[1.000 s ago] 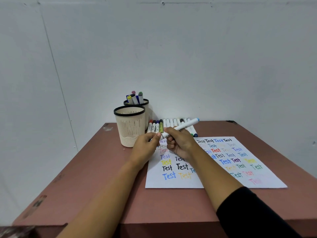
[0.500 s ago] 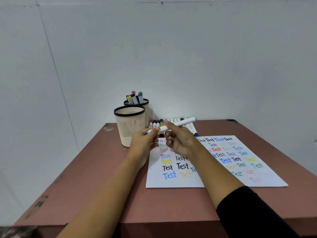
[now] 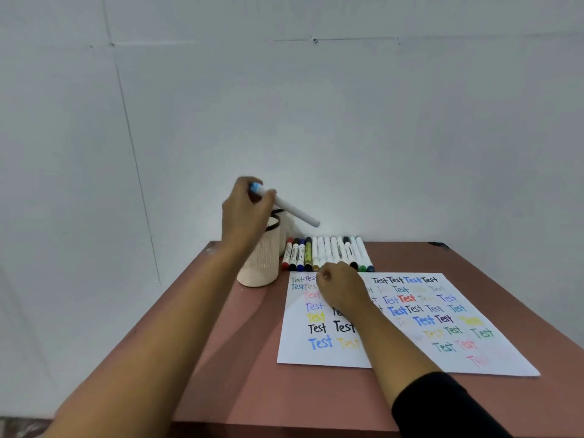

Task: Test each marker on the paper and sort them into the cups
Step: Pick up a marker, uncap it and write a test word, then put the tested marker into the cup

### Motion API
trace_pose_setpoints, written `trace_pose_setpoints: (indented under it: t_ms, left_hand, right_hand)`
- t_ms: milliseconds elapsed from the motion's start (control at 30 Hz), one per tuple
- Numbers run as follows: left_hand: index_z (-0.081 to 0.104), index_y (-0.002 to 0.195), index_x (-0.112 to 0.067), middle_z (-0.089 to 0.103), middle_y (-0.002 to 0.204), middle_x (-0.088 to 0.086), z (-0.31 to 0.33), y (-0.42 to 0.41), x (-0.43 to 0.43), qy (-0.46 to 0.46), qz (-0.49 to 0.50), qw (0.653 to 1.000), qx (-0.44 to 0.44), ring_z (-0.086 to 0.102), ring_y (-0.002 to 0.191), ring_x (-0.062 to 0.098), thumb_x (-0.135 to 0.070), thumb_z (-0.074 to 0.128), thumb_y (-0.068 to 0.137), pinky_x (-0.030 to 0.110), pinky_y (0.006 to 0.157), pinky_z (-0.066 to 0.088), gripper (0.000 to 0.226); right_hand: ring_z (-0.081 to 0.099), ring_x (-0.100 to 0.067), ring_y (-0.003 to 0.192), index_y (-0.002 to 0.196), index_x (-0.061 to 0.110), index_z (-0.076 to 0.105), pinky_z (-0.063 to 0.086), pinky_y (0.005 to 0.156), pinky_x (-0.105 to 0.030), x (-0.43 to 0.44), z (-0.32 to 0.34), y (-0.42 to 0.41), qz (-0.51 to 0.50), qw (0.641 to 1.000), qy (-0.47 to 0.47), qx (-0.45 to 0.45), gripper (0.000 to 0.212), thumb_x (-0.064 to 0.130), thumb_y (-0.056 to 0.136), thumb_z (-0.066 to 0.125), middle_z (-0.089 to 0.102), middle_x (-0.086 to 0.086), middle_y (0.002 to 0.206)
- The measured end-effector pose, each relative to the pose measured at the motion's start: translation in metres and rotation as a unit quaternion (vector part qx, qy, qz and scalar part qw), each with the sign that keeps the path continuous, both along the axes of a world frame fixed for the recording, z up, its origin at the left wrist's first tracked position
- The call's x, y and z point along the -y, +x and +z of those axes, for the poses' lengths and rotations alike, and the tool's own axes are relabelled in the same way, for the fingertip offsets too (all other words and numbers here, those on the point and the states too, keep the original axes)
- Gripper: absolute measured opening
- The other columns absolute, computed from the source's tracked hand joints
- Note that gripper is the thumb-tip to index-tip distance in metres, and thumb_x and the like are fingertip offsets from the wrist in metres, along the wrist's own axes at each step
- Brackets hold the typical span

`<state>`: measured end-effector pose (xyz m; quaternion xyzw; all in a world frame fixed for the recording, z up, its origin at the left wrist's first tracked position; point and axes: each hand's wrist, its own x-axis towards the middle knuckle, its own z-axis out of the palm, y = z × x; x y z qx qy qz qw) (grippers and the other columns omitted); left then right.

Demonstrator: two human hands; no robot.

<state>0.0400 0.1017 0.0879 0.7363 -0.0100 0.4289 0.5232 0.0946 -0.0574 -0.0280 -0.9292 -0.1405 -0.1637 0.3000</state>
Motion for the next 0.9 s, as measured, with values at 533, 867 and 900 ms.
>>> trace_pose_setpoints:
  t_ms: [533, 867, 900]
  left_hand:
    - [0.047, 0.118, -0.006, 0.056, 0.083, 0.008, 0.070, 0.074, -0.050, 0.196, 0.095, 0.975, -0.046, 0.050, 0.067, 0.021, -0.014, 0.053, 0.092, 0.025, 0.056, 0.040, 0.028]
    - [0.058, 0.123, -0.017, 0.067, 0.110, 0.004, 0.026, 0.106, -0.048, 0.284, 0.039, 0.939, -0.191, 0.065, 0.077, 0.019, -0.017, 0.046, 0.093, 0.022, 0.070, 0.049, 0.033]
    - [0.058, 0.124, -0.016, 0.064, 0.118, 0.005, 0.024, 0.108, -0.047, 0.310, 0.033, 0.927, -0.208, 0.064, 0.090, 0.021, -0.016, 0.043, 0.094, 0.023, 0.078, 0.047, 0.034]
  right_hand:
    - [0.057, -0.019, 0.084, 0.098, 0.011, 0.067, 0.042, 0.067, -0.026, -0.001, -0.003, 0.005, 0.005, 0.999, -0.015, 0.034, 0.028, 0.028, 0.095, 0.045, 0.059, -0.005, 0.093]
    - [0.057, -0.018, 0.091, 0.104, 0.016, 0.068, 0.047, 0.073, -0.028, -0.002, -0.006, 0.012, 0.007, 0.999, -0.013, 0.043, 0.028, 0.030, 0.095, 0.045, 0.062, -0.004, 0.097]
    - [0.057, -0.018, 0.091, 0.105, 0.016, 0.068, 0.047, 0.073, -0.027, -0.002, -0.006, 0.012, 0.006, 0.999, -0.013, 0.044, 0.028, 0.030, 0.096, 0.046, 0.062, -0.004, 0.097]
